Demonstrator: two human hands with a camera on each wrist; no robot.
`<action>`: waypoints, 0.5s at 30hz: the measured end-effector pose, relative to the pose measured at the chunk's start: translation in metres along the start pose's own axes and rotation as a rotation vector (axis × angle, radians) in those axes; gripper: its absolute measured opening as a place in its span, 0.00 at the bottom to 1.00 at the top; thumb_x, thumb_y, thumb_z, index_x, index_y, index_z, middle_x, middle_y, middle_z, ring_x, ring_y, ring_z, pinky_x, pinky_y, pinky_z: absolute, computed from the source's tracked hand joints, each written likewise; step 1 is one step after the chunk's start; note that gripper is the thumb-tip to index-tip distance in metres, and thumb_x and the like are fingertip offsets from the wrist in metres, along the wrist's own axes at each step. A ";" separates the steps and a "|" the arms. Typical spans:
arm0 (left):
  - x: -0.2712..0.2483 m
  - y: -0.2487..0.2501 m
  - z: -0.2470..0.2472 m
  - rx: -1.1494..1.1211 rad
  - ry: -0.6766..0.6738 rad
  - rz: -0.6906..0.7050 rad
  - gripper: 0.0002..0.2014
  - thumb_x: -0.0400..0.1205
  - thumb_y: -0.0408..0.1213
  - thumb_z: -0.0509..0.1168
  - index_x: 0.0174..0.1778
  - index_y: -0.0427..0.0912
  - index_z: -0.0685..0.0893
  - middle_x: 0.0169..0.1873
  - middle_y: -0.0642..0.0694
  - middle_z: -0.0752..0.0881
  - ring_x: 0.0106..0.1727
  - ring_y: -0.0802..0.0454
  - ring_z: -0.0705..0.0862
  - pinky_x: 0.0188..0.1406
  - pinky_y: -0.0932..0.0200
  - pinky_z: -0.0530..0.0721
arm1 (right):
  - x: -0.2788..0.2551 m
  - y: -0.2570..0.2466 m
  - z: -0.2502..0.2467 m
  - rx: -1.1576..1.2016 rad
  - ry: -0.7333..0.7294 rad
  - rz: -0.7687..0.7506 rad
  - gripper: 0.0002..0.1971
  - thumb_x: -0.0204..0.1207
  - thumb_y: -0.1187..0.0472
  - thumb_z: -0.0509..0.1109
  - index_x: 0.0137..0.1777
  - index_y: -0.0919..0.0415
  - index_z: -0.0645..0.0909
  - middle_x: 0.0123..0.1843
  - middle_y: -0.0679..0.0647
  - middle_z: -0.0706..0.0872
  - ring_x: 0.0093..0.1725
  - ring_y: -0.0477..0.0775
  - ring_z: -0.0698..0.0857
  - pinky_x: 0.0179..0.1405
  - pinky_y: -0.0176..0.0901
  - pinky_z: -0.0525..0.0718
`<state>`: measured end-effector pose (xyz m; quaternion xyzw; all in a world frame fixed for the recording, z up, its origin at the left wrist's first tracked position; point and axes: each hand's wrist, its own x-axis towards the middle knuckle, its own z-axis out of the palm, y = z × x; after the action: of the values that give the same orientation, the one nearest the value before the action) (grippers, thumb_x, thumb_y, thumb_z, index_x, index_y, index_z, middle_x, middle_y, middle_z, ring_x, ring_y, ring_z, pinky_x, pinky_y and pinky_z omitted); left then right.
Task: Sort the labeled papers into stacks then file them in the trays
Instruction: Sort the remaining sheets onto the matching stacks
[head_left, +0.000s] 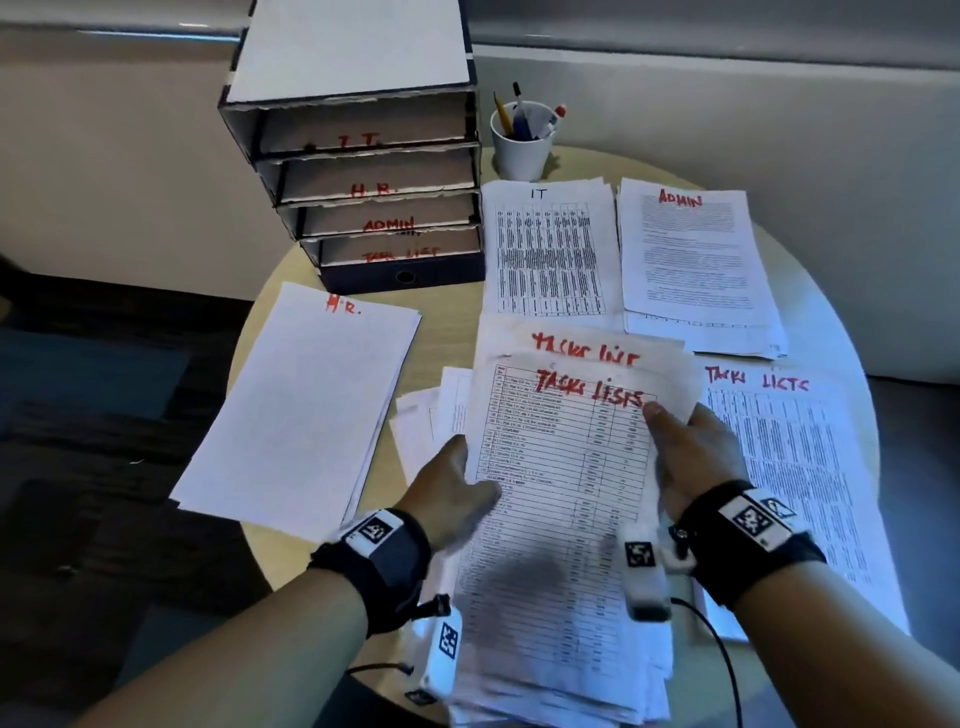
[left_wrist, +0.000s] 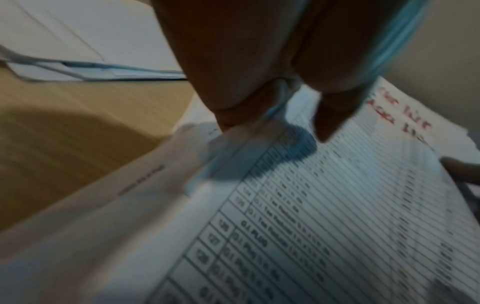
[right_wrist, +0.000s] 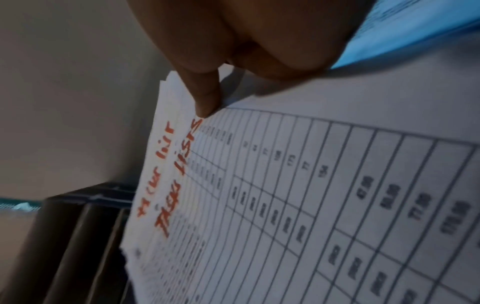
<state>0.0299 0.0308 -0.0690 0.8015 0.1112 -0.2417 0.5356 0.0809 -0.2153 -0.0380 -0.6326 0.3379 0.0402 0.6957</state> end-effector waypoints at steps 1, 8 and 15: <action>0.000 0.003 0.000 0.055 0.030 0.011 0.13 0.80 0.38 0.68 0.60 0.46 0.77 0.54 0.50 0.86 0.55 0.48 0.84 0.53 0.54 0.82 | 0.001 -0.001 0.001 -0.056 0.023 -0.006 0.07 0.78 0.64 0.73 0.55 0.63 0.84 0.43 0.61 0.91 0.32 0.51 0.90 0.27 0.37 0.85; -0.020 0.084 -0.015 0.786 0.114 0.260 0.09 0.84 0.31 0.60 0.55 0.48 0.70 0.47 0.43 0.85 0.41 0.44 0.81 0.37 0.54 0.74 | -0.063 -0.059 0.008 -0.971 -0.125 -1.338 0.29 0.70 0.55 0.77 0.71 0.59 0.76 0.65 0.59 0.82 0.66 0.61 0.80 0.74 0.54 0.71; -0.047 0.150 -0.025 1.063 0.213 0.685 0.07 0.81 0.36 0.59 0.47 0.53 0.79 0.46 0.51 0.86 0.54 0.46 0.84 0.54 0.50 0.70 | -0.083 -0.082 0.021 -1.578 -0.378 -0.920 0.04 0.77 0.52 0.64 0.42 0.50 0.74 0.41 0.51 0.86 0.46 0.59 0.86 0.38 0.46 0.76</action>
<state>0.0618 -0.0031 0.0837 0.9674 -0.2335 0.0020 0.0978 0.0657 -0.1812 0.0745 -0.9769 -0.1898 0.0806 0.0557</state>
